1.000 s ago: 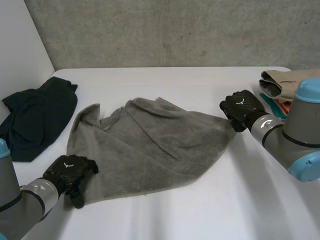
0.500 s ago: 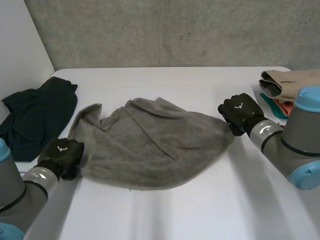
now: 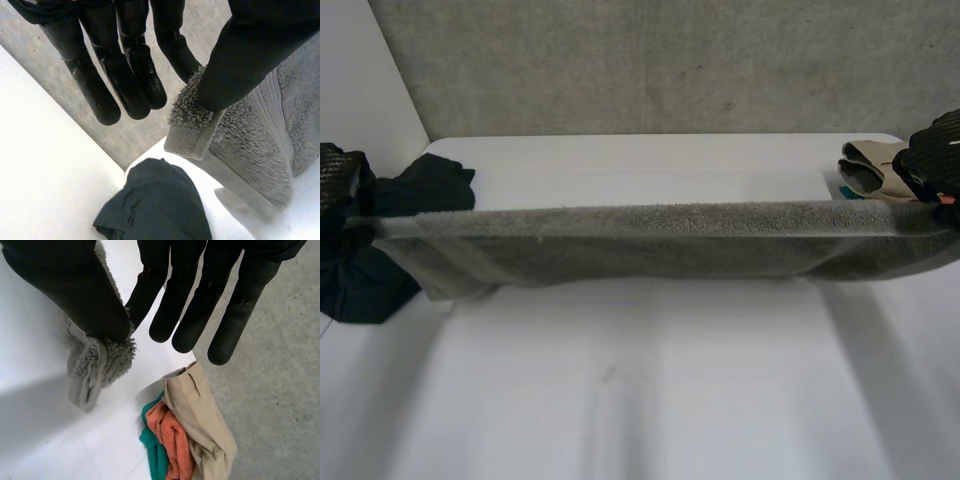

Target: Fold the laundry.

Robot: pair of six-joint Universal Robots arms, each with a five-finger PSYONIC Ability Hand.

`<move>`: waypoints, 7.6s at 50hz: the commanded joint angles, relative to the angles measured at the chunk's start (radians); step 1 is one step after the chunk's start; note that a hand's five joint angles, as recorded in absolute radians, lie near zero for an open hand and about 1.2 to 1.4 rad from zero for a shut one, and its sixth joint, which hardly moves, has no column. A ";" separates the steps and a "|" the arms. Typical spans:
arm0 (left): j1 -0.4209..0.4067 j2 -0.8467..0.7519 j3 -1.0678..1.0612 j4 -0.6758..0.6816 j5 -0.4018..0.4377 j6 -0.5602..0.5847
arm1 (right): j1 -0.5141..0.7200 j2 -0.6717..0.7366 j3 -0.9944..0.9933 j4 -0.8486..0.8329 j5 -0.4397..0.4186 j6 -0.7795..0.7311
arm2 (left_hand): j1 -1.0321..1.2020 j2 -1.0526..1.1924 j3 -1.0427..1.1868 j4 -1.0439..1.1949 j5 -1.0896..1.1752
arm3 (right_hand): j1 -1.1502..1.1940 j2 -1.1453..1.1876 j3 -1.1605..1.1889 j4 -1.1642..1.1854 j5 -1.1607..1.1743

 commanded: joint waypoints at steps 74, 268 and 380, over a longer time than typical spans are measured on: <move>-0.030 -0.464 -0.051 -0.403 -0.003 0.450 | 0.061 0.319 0.250 -0.099 0.211 -0.196 | 0.270 0.201 0.208 0.198 0.244 | 0.285 0.222 0.208 0.200 0.239; -0.642 -0.648 0.003 0.657 -0.405 0.106 | 0.516 0.508 0.385 -0.937 0.184 0.452 | -0.952 -1.021 -1.014 -1.024 -0.978 | -0.503 -0.565 -0.579 -0.588 -0.548; -0.763 -0.824 0.382 0.312 -0.186 -0.256 | 0.324 0.365 0.265 -0.651 0.072 1.025 | -0.952 -1.021 -1.014 -1.024 -0.978 | -0.937 -1.000 -1.014 -1.022 -0.983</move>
